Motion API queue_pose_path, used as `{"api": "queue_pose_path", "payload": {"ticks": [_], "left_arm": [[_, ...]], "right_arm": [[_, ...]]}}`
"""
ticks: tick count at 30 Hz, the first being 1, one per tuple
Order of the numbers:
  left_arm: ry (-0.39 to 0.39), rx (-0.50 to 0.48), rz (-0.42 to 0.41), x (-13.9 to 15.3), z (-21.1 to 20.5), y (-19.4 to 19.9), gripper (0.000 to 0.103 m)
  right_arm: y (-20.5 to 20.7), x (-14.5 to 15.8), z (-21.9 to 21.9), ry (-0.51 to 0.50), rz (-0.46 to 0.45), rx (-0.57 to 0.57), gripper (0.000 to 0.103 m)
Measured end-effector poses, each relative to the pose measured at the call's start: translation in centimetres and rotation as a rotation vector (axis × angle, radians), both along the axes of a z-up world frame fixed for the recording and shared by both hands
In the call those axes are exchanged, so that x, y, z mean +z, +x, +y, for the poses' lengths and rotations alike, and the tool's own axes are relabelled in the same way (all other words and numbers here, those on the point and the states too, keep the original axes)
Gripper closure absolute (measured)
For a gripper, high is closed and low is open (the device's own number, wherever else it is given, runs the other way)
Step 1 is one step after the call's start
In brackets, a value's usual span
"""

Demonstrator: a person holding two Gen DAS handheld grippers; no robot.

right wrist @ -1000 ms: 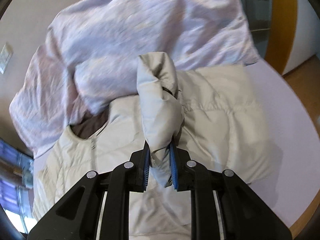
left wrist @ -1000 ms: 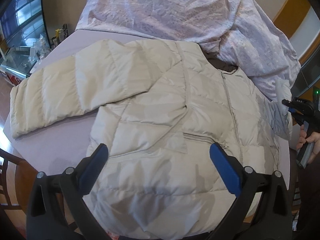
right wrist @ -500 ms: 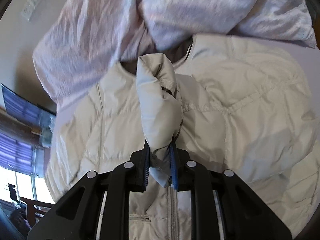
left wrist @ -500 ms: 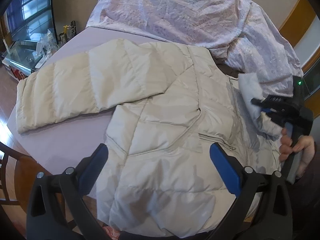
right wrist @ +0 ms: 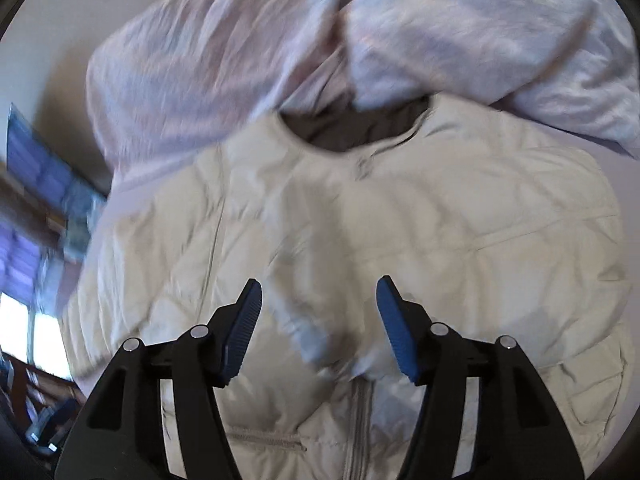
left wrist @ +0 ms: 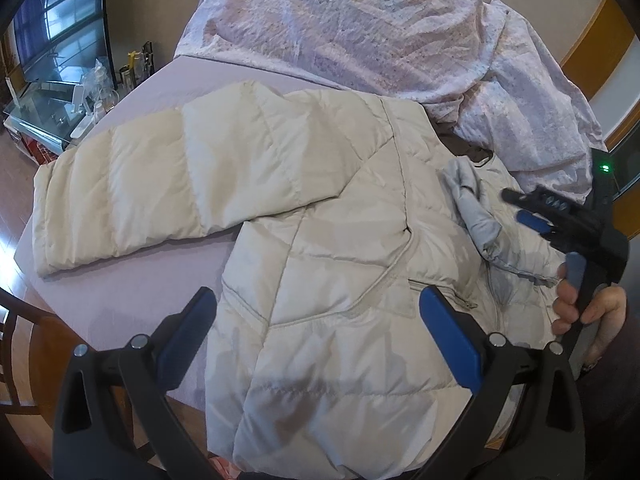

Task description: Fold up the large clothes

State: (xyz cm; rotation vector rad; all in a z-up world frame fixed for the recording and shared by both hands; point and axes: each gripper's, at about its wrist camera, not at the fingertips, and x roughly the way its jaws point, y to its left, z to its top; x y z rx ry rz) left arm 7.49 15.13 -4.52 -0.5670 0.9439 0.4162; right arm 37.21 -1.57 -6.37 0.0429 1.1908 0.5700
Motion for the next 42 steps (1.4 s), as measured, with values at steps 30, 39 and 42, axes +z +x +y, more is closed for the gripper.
{"api": "queue_pose_path", "payload": {"ticks": [30, 39, 42], "left_arm": [[-0.012, 0.146, 0.073, -2.1, 6.4, -1.2, 0.002], [-0.114, 0.351, 0.076, -4.3, 11.2, -5.2, 0.003], [-0.127, 0.413, 0.067, -4.7, 12.8, -6.2, 0.003]], "right_arm": [[0.3, -8.9, 4.3, -0.382, 0.024, -0.082, 0.024], [0.2, -8.7, 4.2, -0.365, 0.02, -0.07, 0.023], [0.3, -8.7, 3.9, -0.36, 0.017, -0.069, 0.023]]}}
